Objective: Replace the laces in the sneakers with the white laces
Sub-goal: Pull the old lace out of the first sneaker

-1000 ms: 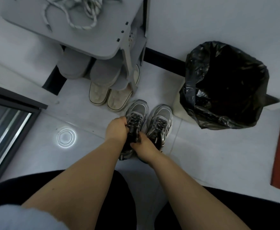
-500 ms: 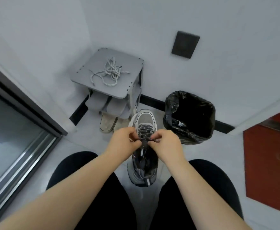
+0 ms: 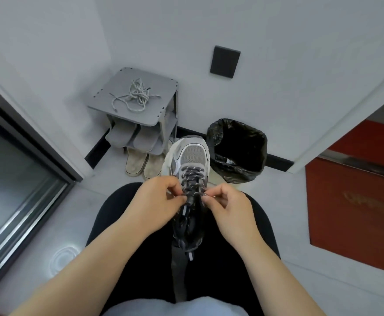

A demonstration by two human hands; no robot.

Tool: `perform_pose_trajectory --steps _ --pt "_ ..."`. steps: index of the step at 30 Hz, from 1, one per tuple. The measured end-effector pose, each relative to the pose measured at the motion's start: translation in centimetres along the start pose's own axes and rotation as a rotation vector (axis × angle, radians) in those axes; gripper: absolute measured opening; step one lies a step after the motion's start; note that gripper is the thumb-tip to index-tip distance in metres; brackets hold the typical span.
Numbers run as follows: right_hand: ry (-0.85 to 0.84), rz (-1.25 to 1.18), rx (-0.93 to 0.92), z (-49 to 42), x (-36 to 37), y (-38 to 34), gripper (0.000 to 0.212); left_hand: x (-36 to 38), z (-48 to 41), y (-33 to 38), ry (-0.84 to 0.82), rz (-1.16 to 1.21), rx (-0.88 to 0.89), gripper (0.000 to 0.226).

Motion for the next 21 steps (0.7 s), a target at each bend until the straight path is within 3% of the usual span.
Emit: perform_pose_trajectory --steps 10,14,17,21 --pt "-0.009 0.125 -0.106 -2.5 1.6 -1.6 0.011 -4.7 -1.9 -2.5 -0.019 0.060 0.033 0.020" --pt "-0.065 0.244 -0.109 -2.4 1.6 -1.8 0.014 -3.7 -2.0 -2.0 -0.146 -0.108 0.108 0.012" --pt "-0.100 0.391 -0.111 -2.7 1.3 -1.8 0.012 -2.9 -2.8 -1.3 -0.238 -0.207 0.150 0.020" --pt "-0.111 0.426 -0.086 -3.0 0.5 -1.5 0.011 -1.7 -3.6 -1.3 -0.378 -0.494 0.172 0.018"
Point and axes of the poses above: each hand's wrist, its own z-axis away from the middle knuckle, its own x-axis out of the palm, y = z × x, the point moved 6 cm from there along -z, towards the middle knuckle, and after that the axes turned 12 degrees about z, right-handed, at the moved point
